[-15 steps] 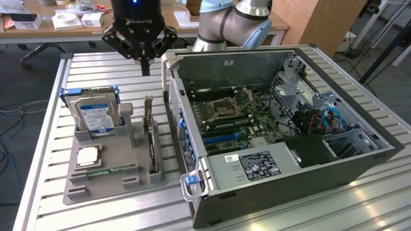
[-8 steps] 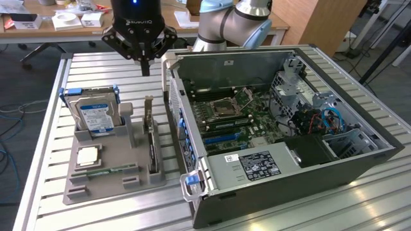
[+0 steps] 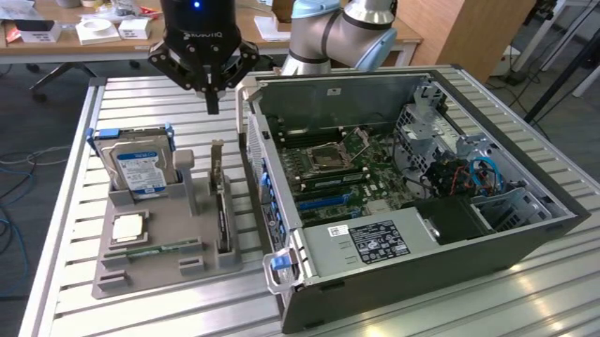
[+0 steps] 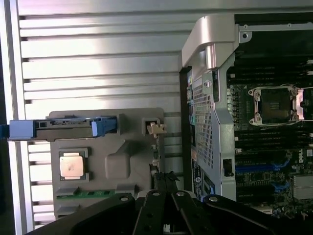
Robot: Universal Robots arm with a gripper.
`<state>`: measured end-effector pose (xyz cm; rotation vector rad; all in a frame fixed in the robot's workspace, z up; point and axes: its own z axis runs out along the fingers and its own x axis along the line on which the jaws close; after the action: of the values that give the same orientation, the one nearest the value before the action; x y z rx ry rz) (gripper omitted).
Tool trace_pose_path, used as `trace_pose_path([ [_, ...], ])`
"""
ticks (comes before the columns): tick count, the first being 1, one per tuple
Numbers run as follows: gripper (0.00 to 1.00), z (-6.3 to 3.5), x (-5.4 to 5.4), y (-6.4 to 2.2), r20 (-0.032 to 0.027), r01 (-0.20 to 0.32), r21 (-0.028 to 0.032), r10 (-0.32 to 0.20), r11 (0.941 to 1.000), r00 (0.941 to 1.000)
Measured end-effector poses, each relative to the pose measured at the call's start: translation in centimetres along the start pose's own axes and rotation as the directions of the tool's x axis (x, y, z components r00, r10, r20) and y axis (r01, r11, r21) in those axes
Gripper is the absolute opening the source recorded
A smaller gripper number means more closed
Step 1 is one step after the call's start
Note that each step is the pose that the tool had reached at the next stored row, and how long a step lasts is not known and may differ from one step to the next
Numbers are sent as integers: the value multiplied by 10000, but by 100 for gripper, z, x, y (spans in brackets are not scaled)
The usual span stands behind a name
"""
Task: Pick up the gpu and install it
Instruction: 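Reach for the gpu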
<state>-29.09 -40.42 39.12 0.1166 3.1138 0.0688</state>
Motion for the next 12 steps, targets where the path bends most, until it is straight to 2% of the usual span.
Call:
trace_pose_path([
  [12, 10, -5, 0, -113, 0, 0, 0, 0, 10000, 10000],
])
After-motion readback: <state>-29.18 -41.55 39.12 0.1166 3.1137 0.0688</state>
